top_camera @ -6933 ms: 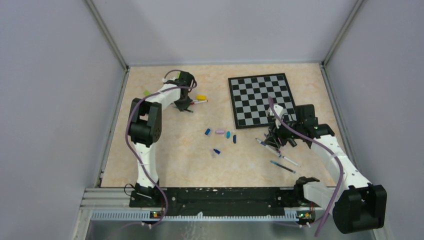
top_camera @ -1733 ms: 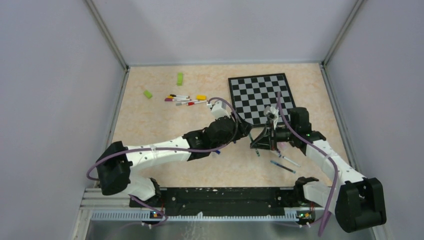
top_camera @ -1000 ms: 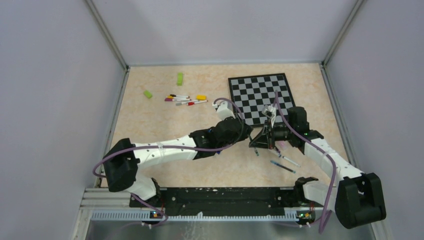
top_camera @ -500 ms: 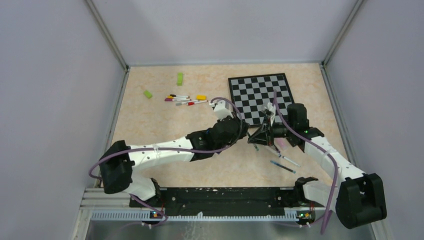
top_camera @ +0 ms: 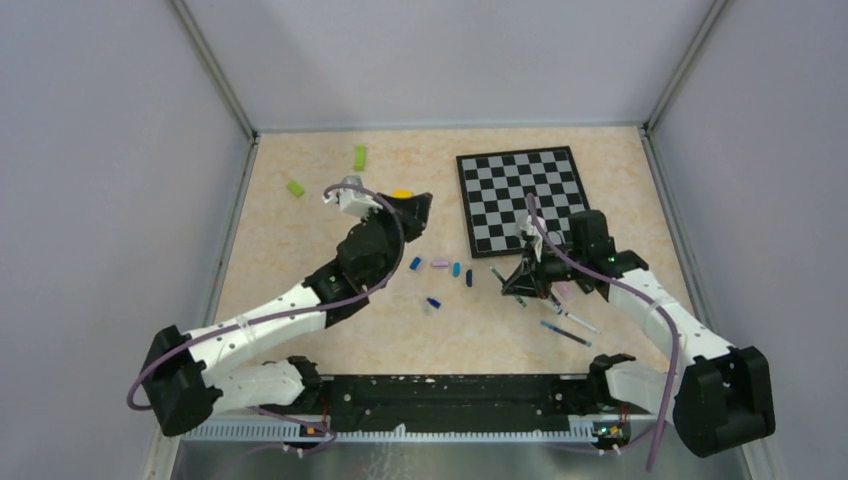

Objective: Open the pen caps
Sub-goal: Open the pen cap from the pen, then place the pen cap at the center of the board, then place the pen at the center of the board.

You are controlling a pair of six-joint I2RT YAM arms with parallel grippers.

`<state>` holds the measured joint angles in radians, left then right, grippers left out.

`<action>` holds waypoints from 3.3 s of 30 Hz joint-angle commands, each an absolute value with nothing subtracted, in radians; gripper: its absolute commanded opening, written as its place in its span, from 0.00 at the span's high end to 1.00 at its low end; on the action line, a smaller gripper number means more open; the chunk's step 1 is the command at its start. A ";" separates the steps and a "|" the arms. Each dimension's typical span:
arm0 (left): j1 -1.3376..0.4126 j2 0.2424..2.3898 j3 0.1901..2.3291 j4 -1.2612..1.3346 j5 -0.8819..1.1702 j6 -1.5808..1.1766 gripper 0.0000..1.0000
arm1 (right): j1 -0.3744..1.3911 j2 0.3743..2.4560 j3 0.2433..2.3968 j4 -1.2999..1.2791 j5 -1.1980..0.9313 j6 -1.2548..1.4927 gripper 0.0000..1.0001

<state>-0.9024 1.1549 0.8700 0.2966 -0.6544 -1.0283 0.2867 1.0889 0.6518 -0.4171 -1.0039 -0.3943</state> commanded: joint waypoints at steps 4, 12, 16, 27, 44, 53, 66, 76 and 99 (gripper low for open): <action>-0.890 0.912 0.514 0.380 -0.302 -0.714 1.00 | 0.122 0.993 0.731 -0.562 -0.924 -0.614 1.00; -0.933 0.956 0.428 0.256 -0.141 -0.896 1.00 | 0.058 1.000 0.727 -0.560 -0.925 -0.602 1.00; -1.032 1.120 0.536 0.139 -0.284 -0.949 1.00 | 0.049 1.007 0.725 -0.558 -0.925 -0.597 1.00; -1.138 1.516 0.935 -0.351 -0.521 -1.237 1.00 | 0.035 1.007 0.723 -0.555 -0.926 -0.591 1.00; -1.100 1.720 1.081 -0.511 -0.529 -1.333 0.89 | 0.032 0.993 0.724 -0.555 -0.924 -0.592 1.00; -1.086 1.741 1.080 -0.539 -0.497 -1.348 0.83 | 0.025 0.993 0.724 -0.556 -0.923 -0.591 1.00; -1.076 1.734 1.062 -0.564 -0.485 -1.365 0.73 | 0.008 0.991 0.724 -0.556 -0.926 -0.588 1.00; -1.078 1.649 1.059 -0.549 -0.438 -1.304 0.68 | -0.031 0.987 0.729 -0.573 -0.928 -0.605 1.00; -1.066 1.066 0.469 0.168 -0.203 -0.749 0.19 | -0.196 1.070 0.733 -1.069 -0.375 -1.144 1.00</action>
<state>-1.0740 1.1461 0.5285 -0.0116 -0.2165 -0.8173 -0.1452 1.0580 0.7471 -1.0100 -0.4660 -1.0241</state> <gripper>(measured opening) 0.796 0.050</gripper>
